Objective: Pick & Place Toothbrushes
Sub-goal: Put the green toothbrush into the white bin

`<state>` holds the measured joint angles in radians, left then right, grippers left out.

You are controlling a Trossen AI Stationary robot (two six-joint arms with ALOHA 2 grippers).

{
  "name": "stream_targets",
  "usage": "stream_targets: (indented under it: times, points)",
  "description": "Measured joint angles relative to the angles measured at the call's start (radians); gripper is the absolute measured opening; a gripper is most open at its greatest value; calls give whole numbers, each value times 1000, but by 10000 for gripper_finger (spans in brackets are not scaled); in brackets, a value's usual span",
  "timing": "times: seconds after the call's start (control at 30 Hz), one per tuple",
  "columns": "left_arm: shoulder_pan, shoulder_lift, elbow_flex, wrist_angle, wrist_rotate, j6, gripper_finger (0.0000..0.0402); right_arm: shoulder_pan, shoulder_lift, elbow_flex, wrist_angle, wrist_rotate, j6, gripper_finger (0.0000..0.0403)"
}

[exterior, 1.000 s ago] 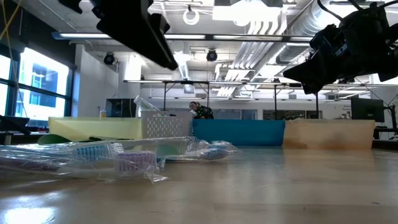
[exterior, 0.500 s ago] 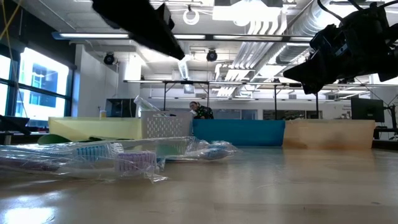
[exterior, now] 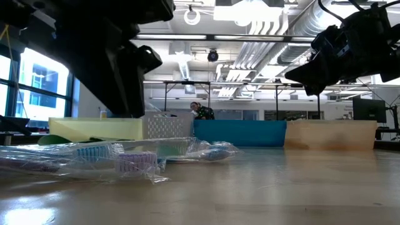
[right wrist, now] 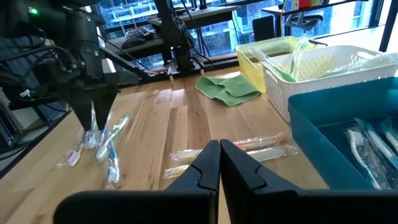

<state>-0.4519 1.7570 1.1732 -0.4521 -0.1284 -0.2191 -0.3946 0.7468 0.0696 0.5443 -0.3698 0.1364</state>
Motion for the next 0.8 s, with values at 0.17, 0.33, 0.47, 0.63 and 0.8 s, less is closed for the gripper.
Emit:
stream_targets:
  times: [0.17,0.33,0.47,0.63,0.8]
  points:
    - [0,5,0,-9,0,0,135,0,0,0,-9,2,0,4]
    - [0,15,0,-22,-8,-29,135,0,0,0,-9,3,-1,4]
    - [1,16,-16,-16,-18,-70,135,0,0,0,-9,3,-1,4]
    - [12,16,-39,-18,-18,-124,135,0,0,0,-10,3,-1,4]
    - [28,16,-51,-12,-9,-126,135,0,0,0,-10,3,-1,4]
